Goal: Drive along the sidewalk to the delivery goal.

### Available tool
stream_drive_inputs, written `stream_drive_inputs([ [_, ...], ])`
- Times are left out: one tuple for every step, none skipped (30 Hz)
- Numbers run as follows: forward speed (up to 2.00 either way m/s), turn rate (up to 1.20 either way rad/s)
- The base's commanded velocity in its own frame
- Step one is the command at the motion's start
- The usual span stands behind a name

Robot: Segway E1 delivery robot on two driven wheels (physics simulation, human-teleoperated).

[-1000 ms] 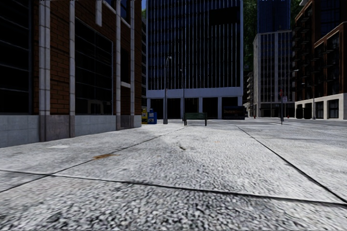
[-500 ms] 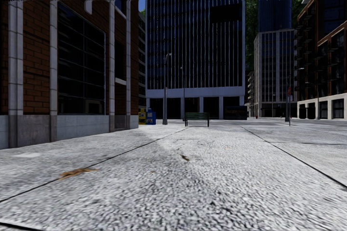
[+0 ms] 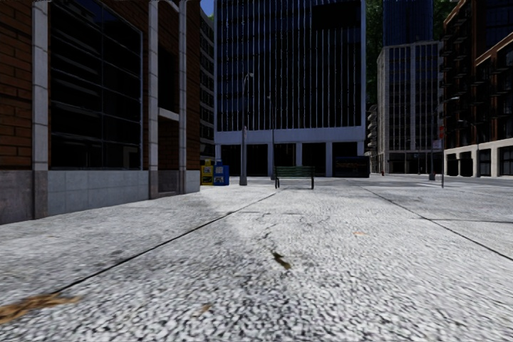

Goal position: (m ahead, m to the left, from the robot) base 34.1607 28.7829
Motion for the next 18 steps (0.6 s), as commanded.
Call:
stream_drive_inputs([
  [2.0,0.0],
  [2.0,0.0],
  [2.0,0.0],
  [2.0,0.0],
  [2.0,0.0],
  [2.0,0.0],
  [2.0,0.0],
  [2.0,0.0],
  [2.0,0.0],
  [2.0,0.0],
  [2.0,0.0],
  [2.0,0.0],
  [2.0,0.0],
  [2.0,0.0],
  [2.0,0.0],
  [2.0,0.01],
  [2.0,0.03],
  [2.0,0.03],
])
